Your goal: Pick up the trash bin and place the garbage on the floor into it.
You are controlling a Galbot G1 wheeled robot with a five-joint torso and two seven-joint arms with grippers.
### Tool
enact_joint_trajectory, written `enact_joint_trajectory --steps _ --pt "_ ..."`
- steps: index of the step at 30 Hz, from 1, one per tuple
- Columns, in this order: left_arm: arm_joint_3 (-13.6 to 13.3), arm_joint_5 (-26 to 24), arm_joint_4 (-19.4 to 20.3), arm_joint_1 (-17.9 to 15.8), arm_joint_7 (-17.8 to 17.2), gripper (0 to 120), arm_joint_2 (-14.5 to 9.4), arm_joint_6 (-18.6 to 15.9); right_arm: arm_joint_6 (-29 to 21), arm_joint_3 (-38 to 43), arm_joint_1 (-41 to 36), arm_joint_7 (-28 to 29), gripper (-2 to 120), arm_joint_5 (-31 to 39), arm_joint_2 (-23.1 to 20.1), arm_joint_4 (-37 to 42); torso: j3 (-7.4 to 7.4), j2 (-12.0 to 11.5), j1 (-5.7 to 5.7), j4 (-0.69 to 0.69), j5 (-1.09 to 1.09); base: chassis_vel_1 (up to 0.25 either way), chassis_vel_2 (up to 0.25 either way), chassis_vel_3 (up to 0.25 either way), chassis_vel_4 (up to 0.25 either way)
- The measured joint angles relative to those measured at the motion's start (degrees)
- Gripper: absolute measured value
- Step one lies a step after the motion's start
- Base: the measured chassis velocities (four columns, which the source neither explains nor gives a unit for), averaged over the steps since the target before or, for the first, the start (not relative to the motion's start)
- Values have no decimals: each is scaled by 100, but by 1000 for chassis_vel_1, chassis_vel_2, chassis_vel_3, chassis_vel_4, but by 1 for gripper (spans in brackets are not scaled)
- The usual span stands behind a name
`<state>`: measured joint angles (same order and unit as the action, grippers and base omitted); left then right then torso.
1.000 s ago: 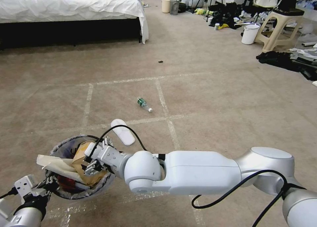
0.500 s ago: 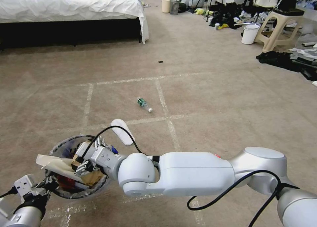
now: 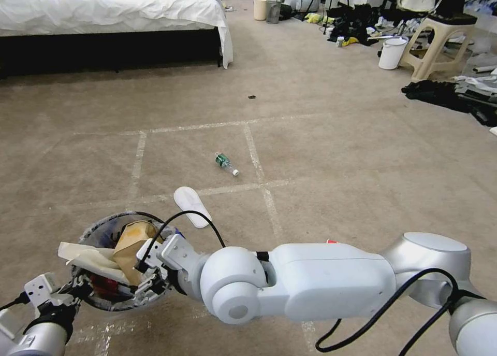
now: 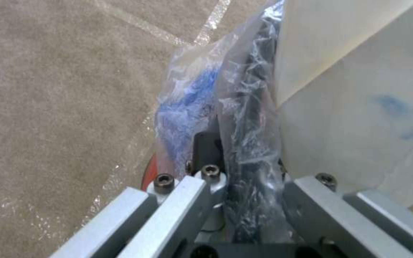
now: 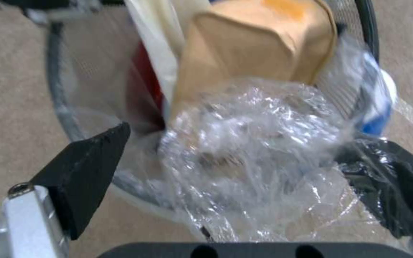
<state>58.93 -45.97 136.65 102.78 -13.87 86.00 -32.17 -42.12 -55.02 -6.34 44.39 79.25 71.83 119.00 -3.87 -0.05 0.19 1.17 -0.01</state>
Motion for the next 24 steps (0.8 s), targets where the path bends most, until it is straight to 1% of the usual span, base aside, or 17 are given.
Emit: enact_joint_trajectory --steps 3,6,7,10,13,15,17,20,21,22,24 --pt "-1 3 10 8 0 1 1 0 -1 -15 -13 19 100 -4 -42 7 0 0 0 0 0 0 0 0 0" --pt "-9 11 29 33 0 1 6 0 -6 -91 -4 15 100 -90 -218 27 0 0 0 0 0 0 0 0 0" --pt "-9 11 29 33 0 1 6 0 -6 -91 -4 15 100 -90 -218 27 0 0 0 0 0 0 0 0 0" --pt "-25 26 44 42 2 1 10 0 -23 -95 51 -20 100 -137 -437 107 0 0 0 0 0 0 0 0 0" --pt "-35 33 47 42 3 1 13 0 -24 -94 58 -23 100 -146 -490 124 0 0 0 0 0 0 0 0 0" --pt "-70 59 48 43 12 1 23 0 -23 -73 66 -52 100 -200 -641 160 0 0 0 0 0 0 0 0 0" --pt "-83 67 48 43 14 1 28 -1 -22 -71 63 -70 100 -262 -681 160 0 0 0 1 0 0 0 0 0" --pt "-95 72 50 43 18 1 31 0 -20 -71 55 -108 100 -354 -661 99 0 0 0 1 -1 0 0 0 0" --pt "-102 73 53 43 22 1 34 -1 -18 -61 49 -121 100 -382 -568 38 0 0 0 1 0 0 0 0 0" --pt "-102 73 53 43 22 1 34 -1 -18 -61 49 -121 100 -382 -568 38 0 0 0 1 0 0 0 0 0" --pt "-101 74 53 45 35 1 36 0 -15 -36 59 -161 100 -436 -324 -111 0 0 0 -1 -1 0 0 0 0"
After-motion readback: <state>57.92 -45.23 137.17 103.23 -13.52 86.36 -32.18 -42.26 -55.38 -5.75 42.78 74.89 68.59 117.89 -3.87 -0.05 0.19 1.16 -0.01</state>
